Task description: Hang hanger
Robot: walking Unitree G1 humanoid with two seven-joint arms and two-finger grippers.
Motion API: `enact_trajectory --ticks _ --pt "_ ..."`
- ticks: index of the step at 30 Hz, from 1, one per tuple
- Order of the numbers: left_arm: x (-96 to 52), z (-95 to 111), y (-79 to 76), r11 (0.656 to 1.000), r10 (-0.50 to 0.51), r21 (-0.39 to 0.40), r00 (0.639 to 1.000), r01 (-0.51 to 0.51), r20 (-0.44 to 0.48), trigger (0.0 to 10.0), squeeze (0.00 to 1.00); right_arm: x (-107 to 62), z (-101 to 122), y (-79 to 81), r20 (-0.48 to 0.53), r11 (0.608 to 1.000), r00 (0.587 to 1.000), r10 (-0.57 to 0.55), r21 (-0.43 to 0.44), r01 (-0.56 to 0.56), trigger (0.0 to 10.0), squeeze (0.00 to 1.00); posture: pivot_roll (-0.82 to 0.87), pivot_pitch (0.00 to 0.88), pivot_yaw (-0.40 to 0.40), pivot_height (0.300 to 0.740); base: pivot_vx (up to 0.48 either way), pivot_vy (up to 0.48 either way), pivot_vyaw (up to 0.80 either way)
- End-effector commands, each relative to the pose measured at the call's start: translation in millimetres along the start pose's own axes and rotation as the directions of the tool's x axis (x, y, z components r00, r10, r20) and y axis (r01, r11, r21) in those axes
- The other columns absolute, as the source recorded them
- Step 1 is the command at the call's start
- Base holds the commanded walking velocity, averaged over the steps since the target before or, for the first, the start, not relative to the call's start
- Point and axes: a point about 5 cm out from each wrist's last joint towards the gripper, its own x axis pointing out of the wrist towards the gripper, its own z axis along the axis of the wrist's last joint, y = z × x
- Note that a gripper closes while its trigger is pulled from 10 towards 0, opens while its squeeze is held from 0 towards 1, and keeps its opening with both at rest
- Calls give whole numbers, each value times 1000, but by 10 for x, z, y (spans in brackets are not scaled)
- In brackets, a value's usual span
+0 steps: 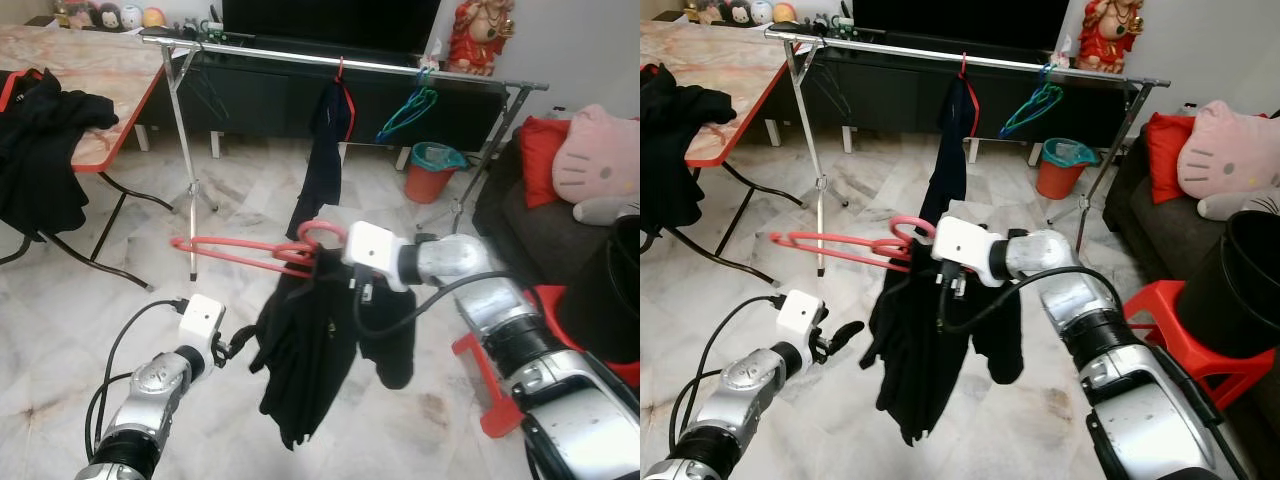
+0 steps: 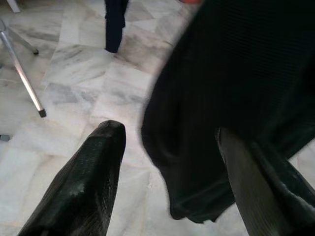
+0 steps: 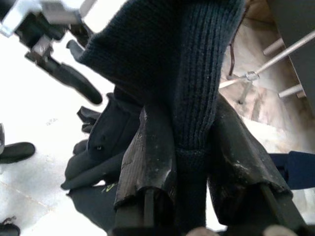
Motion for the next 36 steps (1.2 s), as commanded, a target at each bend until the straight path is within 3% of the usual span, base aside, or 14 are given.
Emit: enact_trajectory --ticks 1,3,6,12,17,36 --pt "24 -20 -70 999 -11 34 1000 11 -3 10000 0 -27 159 -105 22 998 999 -31 -53 32 0 0 10 0 -163 740 0 0 0" --pt "26 -64 -88 999 -6 47 1000 7 -11 10000 0 1 198 -102 27 998 999 -25 -59 27 0 0 10 0 -164 740 0 0 0" --pt "12 -164 -162 986 -37 160 998 46 -59 10000 0 50 254 -95 32 997 999 -17 -68 20 0 0 10 0 -166 740 0 0 0" --pt "-12 -260 -225 972 -63 218 993 83 -96 10000 0 106 279 -74 34 998 999 -10 -67 12 0 0 21 0 -170 740 0 0 0" --pt "-38 -357 -179 956 -4 291 990 46 -144 10000 0 126 335 -81 44 997 999 -6 -73 9 0 0 24 0 -171 740 0 0 0" --pt "-8 -325 -75 945 168 300 980 -128 -110 10000 0 114 328 -41 45 997 999 15 -77 -11 0 0 17 0 -172 740 0 0 0"
